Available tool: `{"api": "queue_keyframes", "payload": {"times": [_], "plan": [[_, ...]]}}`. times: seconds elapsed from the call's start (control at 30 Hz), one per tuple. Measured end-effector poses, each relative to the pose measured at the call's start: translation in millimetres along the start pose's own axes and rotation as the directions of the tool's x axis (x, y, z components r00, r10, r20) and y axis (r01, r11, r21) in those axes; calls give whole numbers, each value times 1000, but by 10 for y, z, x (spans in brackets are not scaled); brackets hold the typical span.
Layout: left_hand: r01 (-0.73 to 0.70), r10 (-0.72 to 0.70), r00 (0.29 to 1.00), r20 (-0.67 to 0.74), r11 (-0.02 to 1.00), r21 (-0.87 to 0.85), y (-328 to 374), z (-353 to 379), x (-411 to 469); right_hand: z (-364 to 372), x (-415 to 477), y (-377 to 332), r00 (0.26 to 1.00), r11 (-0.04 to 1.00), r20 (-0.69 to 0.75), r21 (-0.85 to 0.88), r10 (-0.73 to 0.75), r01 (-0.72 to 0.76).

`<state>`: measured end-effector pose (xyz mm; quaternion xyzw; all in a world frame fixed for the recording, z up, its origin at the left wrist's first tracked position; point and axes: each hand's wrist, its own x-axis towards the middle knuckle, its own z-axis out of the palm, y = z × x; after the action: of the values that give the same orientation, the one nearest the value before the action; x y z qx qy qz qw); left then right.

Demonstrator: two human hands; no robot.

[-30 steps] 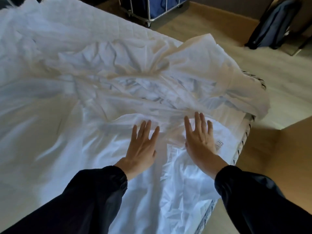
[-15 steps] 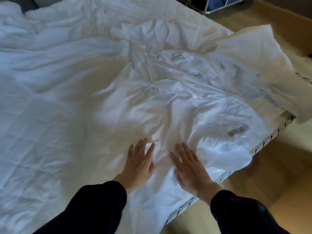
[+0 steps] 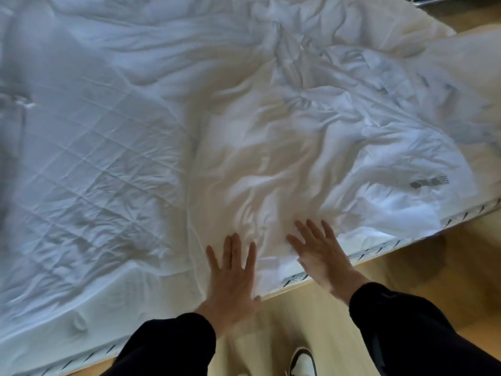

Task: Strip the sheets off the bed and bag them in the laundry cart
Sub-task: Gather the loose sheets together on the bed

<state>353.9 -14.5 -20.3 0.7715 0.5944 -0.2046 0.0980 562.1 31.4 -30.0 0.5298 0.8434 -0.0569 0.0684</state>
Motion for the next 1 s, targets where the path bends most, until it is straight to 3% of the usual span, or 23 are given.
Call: {"api": "queue_keyframes", "payload": {"times": [0.1,0.2,0.27,0.33,0.43,0.5,0.67,0.87,0.93,1.0], "plan": [[16,-18,1000,-18,997,-76,-57,-76,-118,-116,54,-97,987,993,-133,98,85,-73],[-50,6,979,-202,975,-218,-228,-145,-228,-301,131,-247,962,976,-236,195,139,-93],[-25,-115,942,-316,913,-406,-434,-200,-272,-430,168,-351,943,981,-310,183,124,-69],[20,-254,907,-335,821,-571,-670,-295,-314,-541,214,-435,922,985,-374,164,104,-44],[47,-367,839,-401,785,-618,-1019,-367,-383,-610,292,-515,893,990,-434,119,116,-71],[104,-438,813,-385,759,-643,-1207,-312,-464,-549,333,-536,903,985,-396,90,168,-144],[332,-574,809,-124,621,-710,-1384,27,-639,-325,296,-507,946,943,-72,-85,315,-320],[234,-480,873,-90,573,-785,-1176,274,-682,-77,82,-535,966,965,77,-113,247,-238],[237,-515,851,-100,548,-802,-1151,318,-714,-53,10,-488,961,957,87,-154,261,-246],[232,-607,784,-130,480,-846,-1189,345,-721,-48,-31,-439,956,950,102,-183,276,-255]]}}
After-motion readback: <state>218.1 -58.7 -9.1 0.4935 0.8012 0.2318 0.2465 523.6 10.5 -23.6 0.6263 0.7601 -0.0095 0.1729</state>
